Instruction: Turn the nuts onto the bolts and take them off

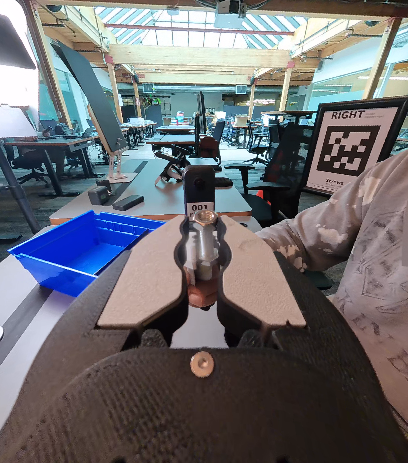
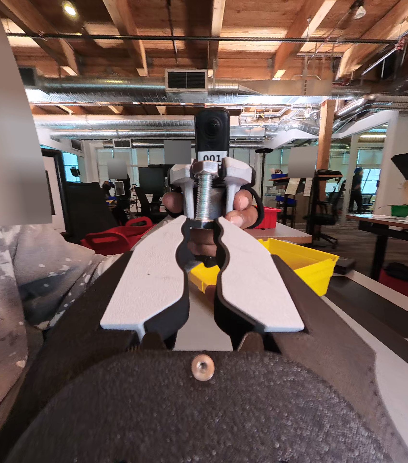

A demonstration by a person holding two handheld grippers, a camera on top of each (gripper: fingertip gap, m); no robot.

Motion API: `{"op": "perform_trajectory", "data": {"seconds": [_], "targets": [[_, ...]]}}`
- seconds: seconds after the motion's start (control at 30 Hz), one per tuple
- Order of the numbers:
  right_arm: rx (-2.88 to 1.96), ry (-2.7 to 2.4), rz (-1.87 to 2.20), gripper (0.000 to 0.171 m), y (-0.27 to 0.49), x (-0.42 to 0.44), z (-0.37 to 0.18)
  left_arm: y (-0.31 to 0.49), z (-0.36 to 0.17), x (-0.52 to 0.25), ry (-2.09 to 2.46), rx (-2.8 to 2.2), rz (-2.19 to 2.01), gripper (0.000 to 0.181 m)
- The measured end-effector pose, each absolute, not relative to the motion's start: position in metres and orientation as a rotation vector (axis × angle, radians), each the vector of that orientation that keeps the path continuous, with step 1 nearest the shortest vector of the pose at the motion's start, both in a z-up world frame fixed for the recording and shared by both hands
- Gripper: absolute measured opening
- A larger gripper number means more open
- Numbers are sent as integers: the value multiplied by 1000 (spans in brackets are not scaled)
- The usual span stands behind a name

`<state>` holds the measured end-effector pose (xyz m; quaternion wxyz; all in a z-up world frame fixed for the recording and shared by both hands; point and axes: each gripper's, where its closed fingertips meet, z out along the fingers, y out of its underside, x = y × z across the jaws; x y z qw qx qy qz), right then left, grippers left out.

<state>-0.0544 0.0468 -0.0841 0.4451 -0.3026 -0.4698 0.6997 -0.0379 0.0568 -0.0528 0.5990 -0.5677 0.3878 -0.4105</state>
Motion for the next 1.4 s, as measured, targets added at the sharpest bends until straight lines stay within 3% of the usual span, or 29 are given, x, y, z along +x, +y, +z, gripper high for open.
{"op": "perform_trajectory", "data": {"seconds": [0.07,0.17,0.33,0.4,0.83,1.4], "targets": [[-734,-1171,1741,18,44,-53,-83,55,-51,-40,901,-1310,-950,26],[-715,-1165,1765,18,43,-51,-81,56,-47,-47,880,-1300,-942,14],[-744,-1175,1713,18,45,-55,-85,57,-57,-46,909,-1341,-942,20],[-747,-1178,1688,18,48,-55,-86,71,-62,-63,837,-1357,-912,12],[-708,-980,1605,18,105,-5,-42,120,-81,-98,557,-1506,-762,11],[-735,-904,1553,18,127,11,-31,113,-96,-73,716,-1548,-730,13]]}}
